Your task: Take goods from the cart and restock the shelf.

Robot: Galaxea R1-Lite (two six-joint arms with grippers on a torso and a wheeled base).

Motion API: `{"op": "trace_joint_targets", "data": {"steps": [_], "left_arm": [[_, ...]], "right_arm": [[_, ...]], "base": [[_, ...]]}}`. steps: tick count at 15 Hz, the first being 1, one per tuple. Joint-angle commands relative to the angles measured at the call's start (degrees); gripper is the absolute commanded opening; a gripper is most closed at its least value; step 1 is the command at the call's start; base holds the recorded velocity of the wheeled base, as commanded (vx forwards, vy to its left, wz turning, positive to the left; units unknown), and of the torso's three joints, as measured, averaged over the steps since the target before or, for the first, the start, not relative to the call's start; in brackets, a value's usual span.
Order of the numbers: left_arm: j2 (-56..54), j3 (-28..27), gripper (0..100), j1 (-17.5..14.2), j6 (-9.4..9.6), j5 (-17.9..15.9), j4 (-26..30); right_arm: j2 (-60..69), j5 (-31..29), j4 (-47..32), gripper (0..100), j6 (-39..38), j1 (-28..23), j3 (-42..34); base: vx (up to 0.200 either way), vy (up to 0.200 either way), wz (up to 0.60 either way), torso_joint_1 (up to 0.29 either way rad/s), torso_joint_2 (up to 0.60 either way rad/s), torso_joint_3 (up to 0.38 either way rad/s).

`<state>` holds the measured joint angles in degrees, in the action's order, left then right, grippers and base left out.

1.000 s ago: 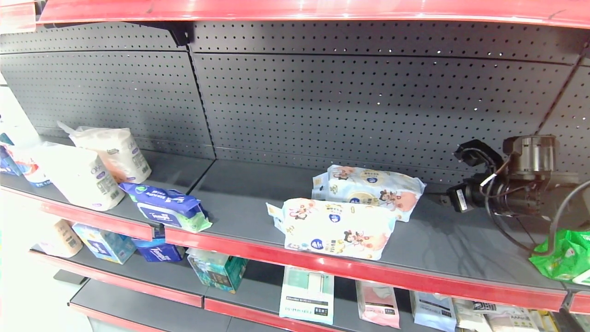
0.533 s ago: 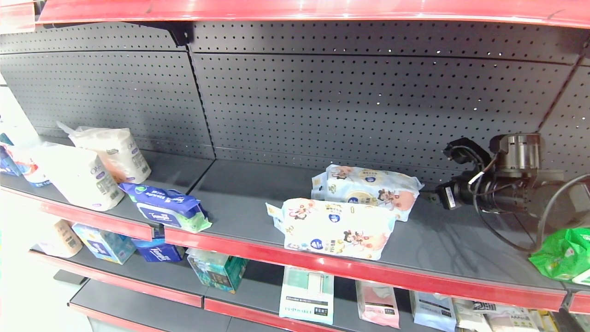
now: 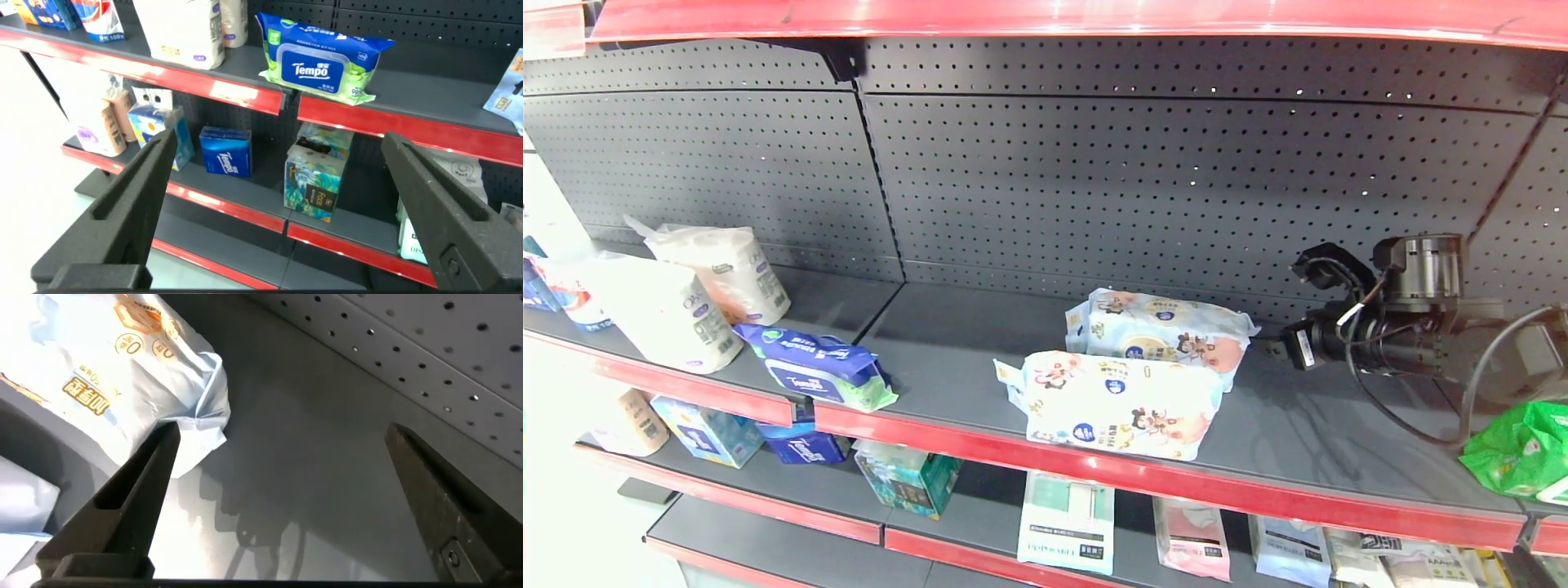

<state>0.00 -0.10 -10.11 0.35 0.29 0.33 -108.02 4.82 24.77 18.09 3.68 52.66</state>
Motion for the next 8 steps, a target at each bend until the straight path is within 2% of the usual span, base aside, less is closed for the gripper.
{"op": "trace_joint_targets", "data": {"steps": [1,8], "left_arm": [[0.00,0.01,100,0.00,0.00,-0.03,0.02],[0.00,0.01,100,0.00,0.00,0.06,0.02]], "right_arm": [[-0.35,0.02,0.10,100,0.01,0.19,0.25],[-0.35,0.02,0.19,100,0.01,-0.17,0.33]], "base": [[0.000,0.000,0.00,0.000,0.00,0.000],[0.000,0.000,0.00,0.000,0.00,0.000]]}}
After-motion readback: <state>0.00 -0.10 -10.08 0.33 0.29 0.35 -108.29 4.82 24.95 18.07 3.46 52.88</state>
